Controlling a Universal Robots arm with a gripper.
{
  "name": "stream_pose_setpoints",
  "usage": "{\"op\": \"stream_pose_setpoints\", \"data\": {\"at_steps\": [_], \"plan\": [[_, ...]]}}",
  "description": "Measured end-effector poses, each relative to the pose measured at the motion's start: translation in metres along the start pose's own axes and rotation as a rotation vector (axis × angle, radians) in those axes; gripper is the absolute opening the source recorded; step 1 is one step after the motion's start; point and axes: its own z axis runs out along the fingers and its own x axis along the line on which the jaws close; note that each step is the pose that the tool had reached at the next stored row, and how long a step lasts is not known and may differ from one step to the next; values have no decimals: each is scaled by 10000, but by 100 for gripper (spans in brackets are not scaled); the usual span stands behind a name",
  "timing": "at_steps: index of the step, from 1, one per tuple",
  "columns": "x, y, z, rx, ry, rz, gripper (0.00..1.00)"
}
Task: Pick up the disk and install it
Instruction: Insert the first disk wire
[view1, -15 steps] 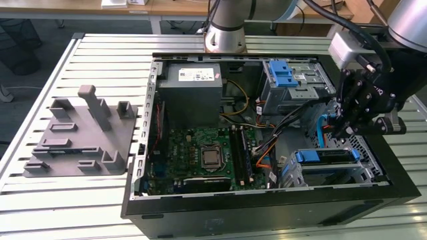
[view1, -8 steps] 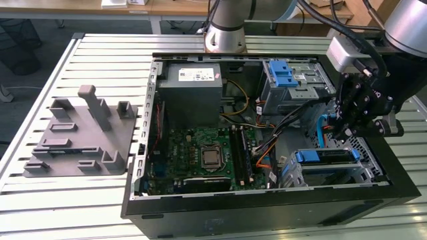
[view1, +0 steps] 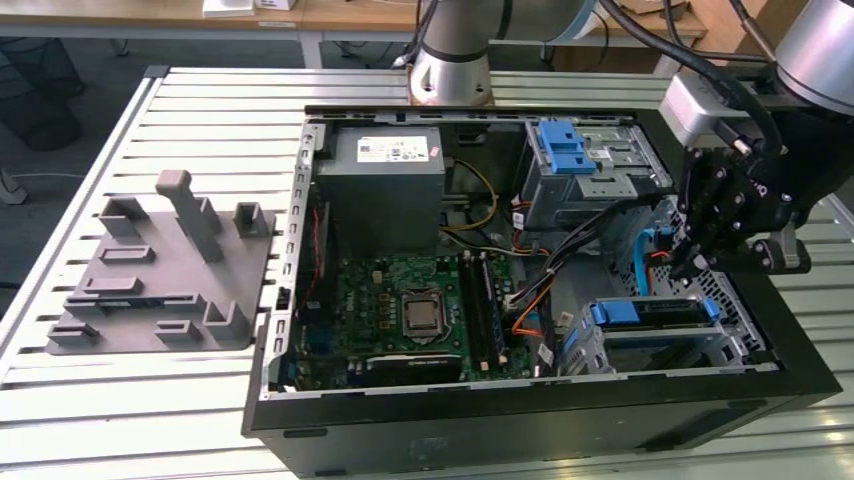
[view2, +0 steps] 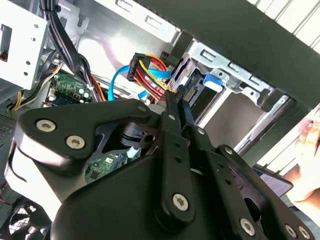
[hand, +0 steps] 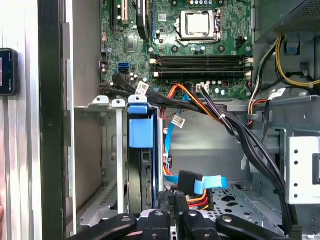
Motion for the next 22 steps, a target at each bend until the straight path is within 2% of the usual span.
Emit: {"op": "stream_pose_setpoints", "data": {"at_steps": [8,11,13,18,22], "plan": [[28,-9,11,-9,17,0,16],[36,-25,14,-211,22,-1,16],[37,-33,23,-268,24,1,16],[91,-37,64,-273,31,5,16],[124,-38,92,-274,68,9,16]]}}
